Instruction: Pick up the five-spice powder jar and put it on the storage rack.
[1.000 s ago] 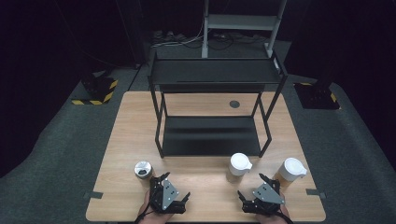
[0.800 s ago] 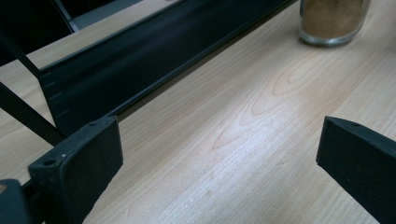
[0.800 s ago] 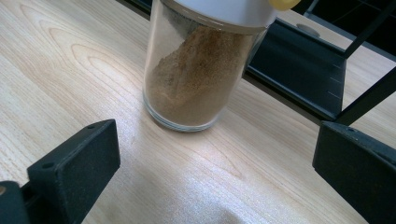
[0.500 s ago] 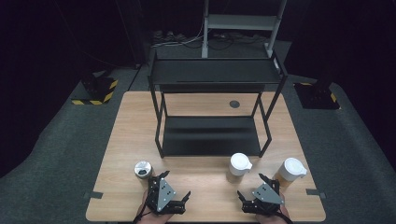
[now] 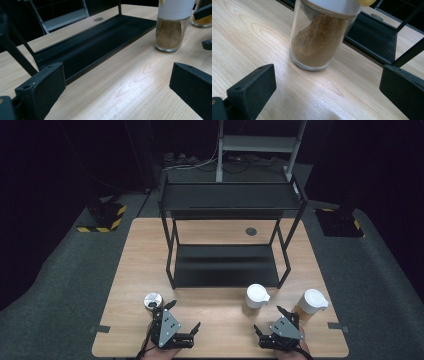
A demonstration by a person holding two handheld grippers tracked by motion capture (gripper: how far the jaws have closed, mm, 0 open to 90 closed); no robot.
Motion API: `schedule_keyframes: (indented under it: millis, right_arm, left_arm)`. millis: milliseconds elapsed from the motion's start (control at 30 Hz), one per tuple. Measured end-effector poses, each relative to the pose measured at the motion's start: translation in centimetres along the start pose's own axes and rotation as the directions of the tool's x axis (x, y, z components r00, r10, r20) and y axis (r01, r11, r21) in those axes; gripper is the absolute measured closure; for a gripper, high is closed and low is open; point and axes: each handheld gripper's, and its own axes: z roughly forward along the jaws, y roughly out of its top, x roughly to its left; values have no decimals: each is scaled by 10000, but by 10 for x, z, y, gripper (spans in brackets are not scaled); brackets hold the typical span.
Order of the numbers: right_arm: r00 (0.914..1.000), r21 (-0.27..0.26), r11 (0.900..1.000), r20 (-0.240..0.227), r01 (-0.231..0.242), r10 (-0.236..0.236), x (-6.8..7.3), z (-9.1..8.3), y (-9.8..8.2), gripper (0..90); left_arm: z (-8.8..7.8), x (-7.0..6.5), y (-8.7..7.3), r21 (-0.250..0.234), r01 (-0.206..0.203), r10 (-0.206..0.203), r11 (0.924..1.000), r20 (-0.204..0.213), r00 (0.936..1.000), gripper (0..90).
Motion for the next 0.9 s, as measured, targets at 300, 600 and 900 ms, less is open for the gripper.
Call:
schedule_keyframes:
  millis: [300, 600, 900]
  right_arm:
    - [10000, -18, 10000, -13, 5, -5, 0, 0, 0, 0]
    - [10000, -13, 10000, -16, 49, -49, 0, 0, 0, 0]
    - [10000, -9, 10000, -26, 43, -43, 0, 0, 0, 0]
  left_arm:
    - [-11, 8, 1, -310, 118, -127, 9994, -303, 9995, 5]
    - [-20, 14, 0, -516, 202, -237, 9985, -676, 9974, 5]
    - [-26, 18, -2, -588, 265, -326, 9979, -1063, 9938, 4]
